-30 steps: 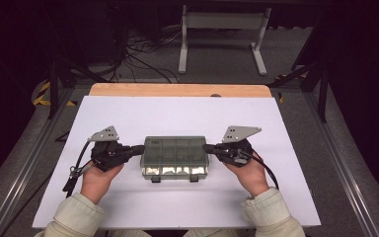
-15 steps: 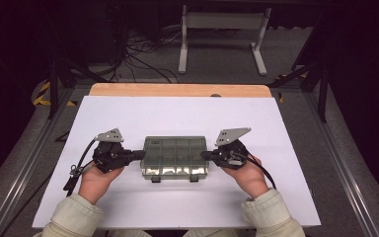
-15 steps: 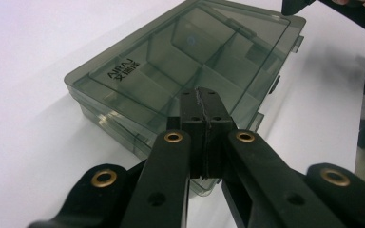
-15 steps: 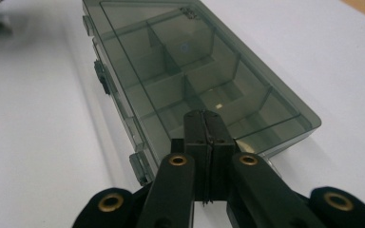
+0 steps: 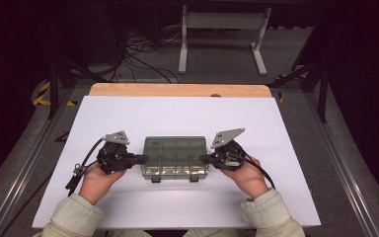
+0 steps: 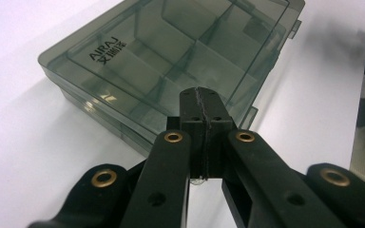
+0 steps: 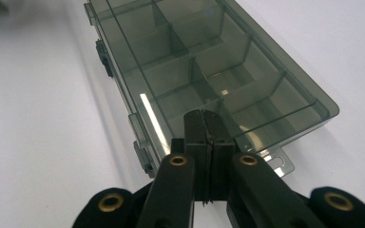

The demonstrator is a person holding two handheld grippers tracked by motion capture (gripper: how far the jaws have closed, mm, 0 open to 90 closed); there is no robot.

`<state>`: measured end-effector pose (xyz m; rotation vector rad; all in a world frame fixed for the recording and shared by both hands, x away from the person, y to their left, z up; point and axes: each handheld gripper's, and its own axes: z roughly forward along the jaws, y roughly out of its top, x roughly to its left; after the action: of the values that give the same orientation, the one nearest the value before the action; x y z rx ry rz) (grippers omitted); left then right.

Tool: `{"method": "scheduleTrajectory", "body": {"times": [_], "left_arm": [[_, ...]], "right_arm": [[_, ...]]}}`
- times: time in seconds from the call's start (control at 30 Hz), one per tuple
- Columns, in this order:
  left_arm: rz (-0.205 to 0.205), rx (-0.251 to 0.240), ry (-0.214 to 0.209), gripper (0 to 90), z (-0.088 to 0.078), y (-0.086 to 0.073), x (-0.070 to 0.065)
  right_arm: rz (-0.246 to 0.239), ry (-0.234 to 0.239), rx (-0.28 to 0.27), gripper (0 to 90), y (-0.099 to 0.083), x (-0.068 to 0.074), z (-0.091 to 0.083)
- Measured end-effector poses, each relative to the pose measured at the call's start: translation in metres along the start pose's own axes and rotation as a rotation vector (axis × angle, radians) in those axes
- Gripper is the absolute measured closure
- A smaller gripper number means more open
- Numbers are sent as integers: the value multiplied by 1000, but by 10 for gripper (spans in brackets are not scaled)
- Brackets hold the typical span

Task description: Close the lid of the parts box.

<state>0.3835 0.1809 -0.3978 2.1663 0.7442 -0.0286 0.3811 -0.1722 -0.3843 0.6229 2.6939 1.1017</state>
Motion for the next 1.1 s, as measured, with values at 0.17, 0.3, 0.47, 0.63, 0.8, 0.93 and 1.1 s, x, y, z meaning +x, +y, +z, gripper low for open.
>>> {"method": "scheduleTrajectory", "body": {"times": [0.17,0.3,0.47,0.63,0.8,0.93,1.1], "left_arm": [[-1,31,-2,899,5,0,1],[-2,46,0,899,7,0,1],[1,60,-1,899,10,-1,1],[0,75,0,899,12,-1,1],[6,86,4,899,14,-1,1],[14,83,3,899,15,-1,0],[19,86,13,899,17,-1,-1]], "right_arm": [[-4,4,23,900,0,1,3],[-8,4,40,900,0,2,5],[-11,10,58,900,0,2,7],[-11,12,70,900,0,3,9],[-20,11,83,900,-1,3,12],[-18,9,89,900,-1,4,14],[-22,8,90,900,-1,6,15]]}}
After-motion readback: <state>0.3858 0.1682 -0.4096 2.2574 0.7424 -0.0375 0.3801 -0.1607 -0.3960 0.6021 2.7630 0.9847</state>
